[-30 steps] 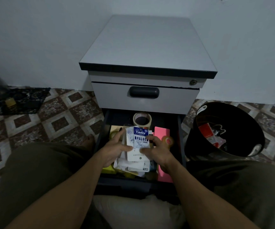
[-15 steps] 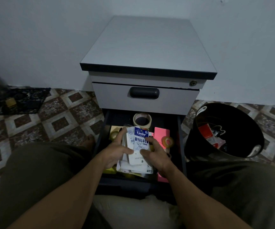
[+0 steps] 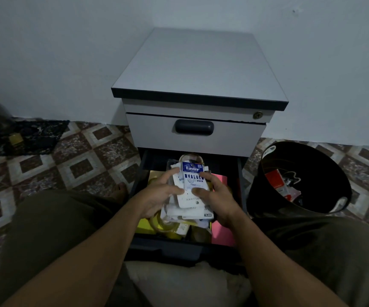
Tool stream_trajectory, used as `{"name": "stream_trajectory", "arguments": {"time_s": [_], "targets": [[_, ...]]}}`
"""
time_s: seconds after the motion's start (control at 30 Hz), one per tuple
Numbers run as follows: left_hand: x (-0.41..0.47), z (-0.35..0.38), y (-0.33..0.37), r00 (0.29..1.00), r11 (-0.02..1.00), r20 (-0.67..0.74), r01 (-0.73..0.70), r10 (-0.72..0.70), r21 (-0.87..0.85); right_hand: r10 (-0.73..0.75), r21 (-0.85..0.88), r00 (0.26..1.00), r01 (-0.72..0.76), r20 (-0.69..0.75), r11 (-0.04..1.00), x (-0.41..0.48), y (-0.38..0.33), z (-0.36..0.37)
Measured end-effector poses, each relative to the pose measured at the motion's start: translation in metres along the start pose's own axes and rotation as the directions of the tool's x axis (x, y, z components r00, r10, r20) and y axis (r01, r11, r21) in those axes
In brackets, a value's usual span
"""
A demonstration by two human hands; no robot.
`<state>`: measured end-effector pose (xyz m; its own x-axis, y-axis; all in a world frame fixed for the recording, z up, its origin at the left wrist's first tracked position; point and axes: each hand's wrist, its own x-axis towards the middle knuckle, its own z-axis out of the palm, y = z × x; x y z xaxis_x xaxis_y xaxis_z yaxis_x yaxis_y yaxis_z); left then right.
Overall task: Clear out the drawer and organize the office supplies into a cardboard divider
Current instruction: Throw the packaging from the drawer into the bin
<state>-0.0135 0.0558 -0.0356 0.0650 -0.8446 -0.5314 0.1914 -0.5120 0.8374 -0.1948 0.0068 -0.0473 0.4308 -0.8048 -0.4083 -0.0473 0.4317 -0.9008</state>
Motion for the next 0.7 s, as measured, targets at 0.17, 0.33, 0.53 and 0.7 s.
{"name": "stream_trajectory", "arguments": {"time_s": [0.17, 0.33, 0.53, 0.7], "targets": [[-0.004, 0.009, 0.032, 0.995, 0.995, 0.034, -0.096, 0.095, 0.003, -0.087, -0.081, 0.996, 0.086, -0.011, 0.993, 0.001, -0.034, -0.008], [-0.011, 0.014, 0.052, 0.989, 0.989, 0.052, -0.140, 0.138, 0.039, -0.135, -0.035, 0.991, 0.134, -0.014, 0.990, -0.005, -0.051, -0.012], [-0.017, 0.033, 0.060, 0.986, 0.990, 0.087, -0.142, 0.141, 0.014, -0.124, -0.054, 0.991, 0.122, -0.043, 0.991, -0.018, -0.064, -0.024], [-0.012, 0.079, 0.067, 0.985, 0.993, 0.124, -0.119, 0.118, -0.003, -0.058, -0.089, 0.994, 0.051, -0.087, 0.995, -0.030, -0.084, -0.065]]}}
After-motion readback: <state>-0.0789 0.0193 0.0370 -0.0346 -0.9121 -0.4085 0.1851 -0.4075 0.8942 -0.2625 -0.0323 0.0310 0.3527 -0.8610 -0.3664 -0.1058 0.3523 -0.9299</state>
